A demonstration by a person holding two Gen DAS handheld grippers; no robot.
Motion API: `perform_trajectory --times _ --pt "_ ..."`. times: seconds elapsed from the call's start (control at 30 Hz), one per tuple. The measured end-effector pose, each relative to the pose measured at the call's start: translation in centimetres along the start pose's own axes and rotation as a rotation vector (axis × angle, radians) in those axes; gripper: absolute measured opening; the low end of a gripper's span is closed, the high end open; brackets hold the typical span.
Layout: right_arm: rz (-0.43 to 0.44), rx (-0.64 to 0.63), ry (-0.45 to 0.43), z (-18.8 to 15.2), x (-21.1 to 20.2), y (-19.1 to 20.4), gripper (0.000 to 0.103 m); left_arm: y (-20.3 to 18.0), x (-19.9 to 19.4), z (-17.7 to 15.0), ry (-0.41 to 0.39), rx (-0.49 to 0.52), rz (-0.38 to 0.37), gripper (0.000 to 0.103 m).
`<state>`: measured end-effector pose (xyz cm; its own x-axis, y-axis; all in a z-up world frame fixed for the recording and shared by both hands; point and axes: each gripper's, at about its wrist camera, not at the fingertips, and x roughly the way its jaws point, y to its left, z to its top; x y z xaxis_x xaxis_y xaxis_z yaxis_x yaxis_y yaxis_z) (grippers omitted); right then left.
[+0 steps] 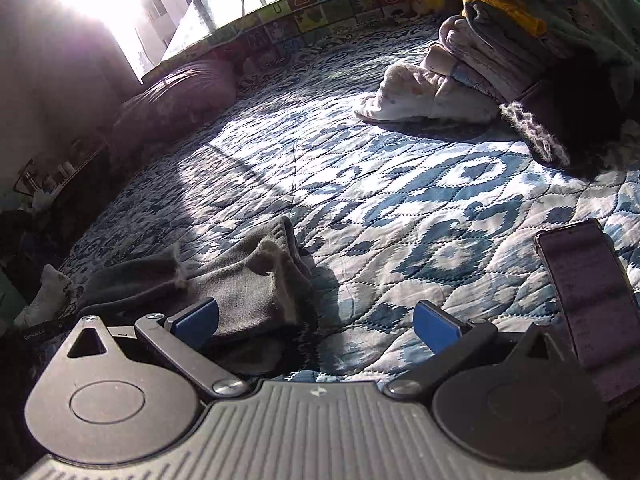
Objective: Fold clothes
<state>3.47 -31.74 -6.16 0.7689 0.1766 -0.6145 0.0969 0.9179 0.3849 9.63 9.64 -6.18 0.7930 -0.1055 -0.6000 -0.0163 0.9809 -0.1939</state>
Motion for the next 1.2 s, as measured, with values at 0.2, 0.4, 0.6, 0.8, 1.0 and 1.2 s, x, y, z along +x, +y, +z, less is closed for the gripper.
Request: perform_trajectory --times 0.2,0.4,0.6,0.8,1.0,1.2 --pt "0.0 -0.072 0.068 -0.8 2.8 2.4 0.103 5.3 1.3 -2.1 0.121 -0.29 0.047 0.0" --pt "0.011 -0.083 0.096 -0.8 4.2 2.8 0.103 5.3 -1.1 -2.4 0.062 -0.205 0.113 0.043" --pt "0.026 -0.008 0.095 -0.6 6.2 2.2 0.103 0.8 -2.6 -1.3 -0.041 0.034 -0.02 0.055" --pt "0.027 -0.069 0.09 -0.3 6.6 3.2 0.103 -4.3 0.7 -1.5 -0.011 0.275 -0.053 0.055" --pt "0.012 -0.071 0.08 -0.4 6.3 3.2 0.103 -8.3 5.1 -2.1 0.023 0.448 -0.01 0.055" --pt "0.009 -0.096 0.086 -0.5 5.9 2.8 0.103 -6.6 5.5 -1.1 0.021 0.321 -0.017 0.009"
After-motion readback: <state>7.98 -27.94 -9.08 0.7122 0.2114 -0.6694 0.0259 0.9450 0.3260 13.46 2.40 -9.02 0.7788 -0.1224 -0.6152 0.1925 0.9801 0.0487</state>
